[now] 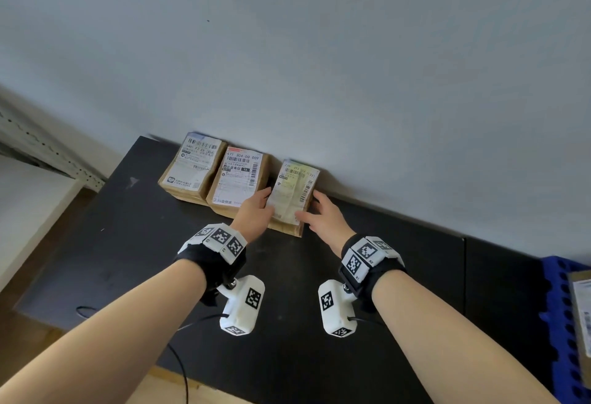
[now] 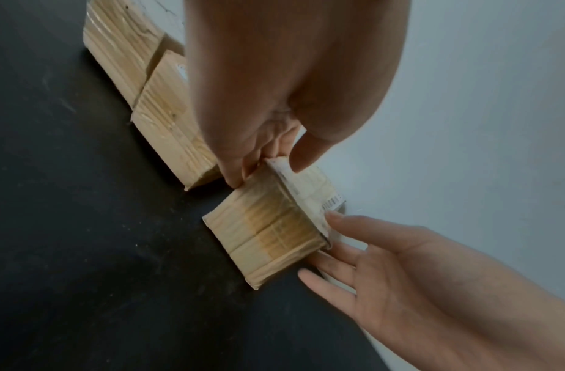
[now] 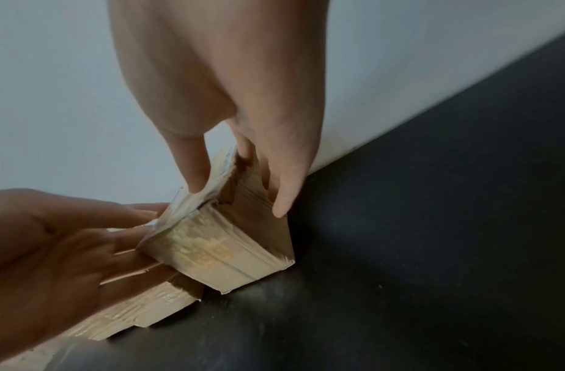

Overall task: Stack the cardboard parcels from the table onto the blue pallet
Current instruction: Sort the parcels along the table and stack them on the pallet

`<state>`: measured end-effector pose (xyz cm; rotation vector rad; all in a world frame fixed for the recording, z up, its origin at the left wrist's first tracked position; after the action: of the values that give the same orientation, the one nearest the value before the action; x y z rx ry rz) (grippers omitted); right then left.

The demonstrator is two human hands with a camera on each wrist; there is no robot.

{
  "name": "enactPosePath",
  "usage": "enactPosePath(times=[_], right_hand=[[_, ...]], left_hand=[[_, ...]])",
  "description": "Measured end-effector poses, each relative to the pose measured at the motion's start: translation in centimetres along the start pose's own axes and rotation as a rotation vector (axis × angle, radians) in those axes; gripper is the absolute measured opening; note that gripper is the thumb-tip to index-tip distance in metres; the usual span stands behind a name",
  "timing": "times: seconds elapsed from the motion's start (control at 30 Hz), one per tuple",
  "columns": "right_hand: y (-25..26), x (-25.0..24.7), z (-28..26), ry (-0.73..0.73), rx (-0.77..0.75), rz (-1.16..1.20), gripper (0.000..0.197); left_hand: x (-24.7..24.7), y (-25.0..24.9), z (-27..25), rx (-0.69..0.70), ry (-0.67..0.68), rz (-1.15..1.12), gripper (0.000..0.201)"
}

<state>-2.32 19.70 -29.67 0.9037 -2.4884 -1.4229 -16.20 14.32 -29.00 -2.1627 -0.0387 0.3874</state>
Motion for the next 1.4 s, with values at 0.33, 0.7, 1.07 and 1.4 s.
enactPosePath(times=[0.33,0.7,1.07,1.4], right_hand=[[-0.5,-0.1,-0.4,0.022,-0.02,0.009,0.056],[-0.6,-2.6,-9.9,-0.106,-0.095,0.131,0.055],[-1.5,-6.4,-25.6,-0.369,-0.188,0.158,0.05],[-3.4,-12.6,-40.5,-0.664,-0.247,0.243,0.045]], left_hand=[[1.5,0.2,-0.5,0.043,0.048,-0.019,0.045],[4.3,-2.4,-7.4,0.174,0.125,-0.061,0.046],[10.1,-5.5,-19.4,0.253,0.349,-0.175,0.038],[19.3,-10.3,-31.0,0.409,0.648,-0.078,0.044]])
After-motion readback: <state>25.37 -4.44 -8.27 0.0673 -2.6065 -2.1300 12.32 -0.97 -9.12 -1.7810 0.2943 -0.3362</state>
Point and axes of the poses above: each hand's wrist, its own z-axis towards the middle knuckle, its own x-axis out of the palm, y = z × x, the point moved 5 cm from there along z, towards the middle knuckle, and after that the axes turned 1 degree about y, right-handed, at the moved point
